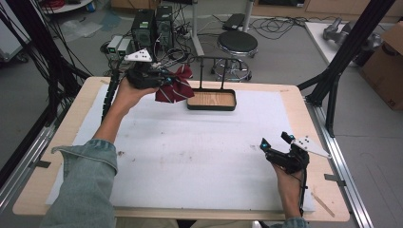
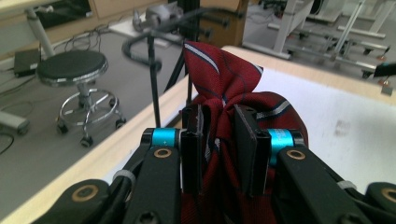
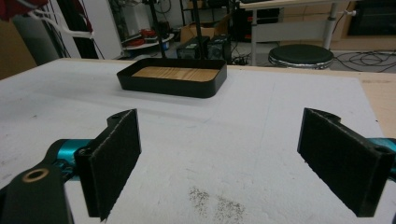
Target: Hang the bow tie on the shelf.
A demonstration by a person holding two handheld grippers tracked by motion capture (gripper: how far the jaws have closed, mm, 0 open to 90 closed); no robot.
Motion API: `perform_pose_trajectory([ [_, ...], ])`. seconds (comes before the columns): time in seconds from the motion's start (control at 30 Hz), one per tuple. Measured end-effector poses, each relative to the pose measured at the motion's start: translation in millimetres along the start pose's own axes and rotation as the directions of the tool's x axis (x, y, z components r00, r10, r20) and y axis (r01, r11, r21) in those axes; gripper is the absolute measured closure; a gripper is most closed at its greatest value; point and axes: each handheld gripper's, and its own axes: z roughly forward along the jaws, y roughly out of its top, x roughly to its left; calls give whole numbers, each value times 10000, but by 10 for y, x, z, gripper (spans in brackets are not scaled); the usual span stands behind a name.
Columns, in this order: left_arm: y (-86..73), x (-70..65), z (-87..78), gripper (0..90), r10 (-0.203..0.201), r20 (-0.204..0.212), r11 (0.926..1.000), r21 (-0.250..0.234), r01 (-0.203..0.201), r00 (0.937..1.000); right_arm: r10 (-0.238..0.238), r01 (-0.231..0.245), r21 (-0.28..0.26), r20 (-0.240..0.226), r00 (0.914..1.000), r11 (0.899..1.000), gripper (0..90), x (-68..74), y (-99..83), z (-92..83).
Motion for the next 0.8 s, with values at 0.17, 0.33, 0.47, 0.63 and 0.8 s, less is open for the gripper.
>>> perform_pose_trajectory([
  [0.17,176,13,117,732,-79,214,9998,-167,83,9997,46,-46,1,-6,10000,10000,123,-13,-3,3],
  [0.33,280,86,238,732,-329,140,9985,-443,335,9994,64,-64,-8,-9,10000,10000,123,-17,-1,-2],
  [0.47,310,157,298,732,-652,18,9958,-636,652,9979,94,-94,38,-7,10000,9999,123,-33,-6,-2],
  [0.63,334,277,338,732,-1065,-370,9892,-1049,1021,9936,186,-186,31,-39,9998,9998,123,-33,-6,-16],
  [0.8,275,430,335,731,-1593,-974,9799,-1364,1453,9824,190,-190,58,-63,9998,9998,123,-42,-17,-9],
])
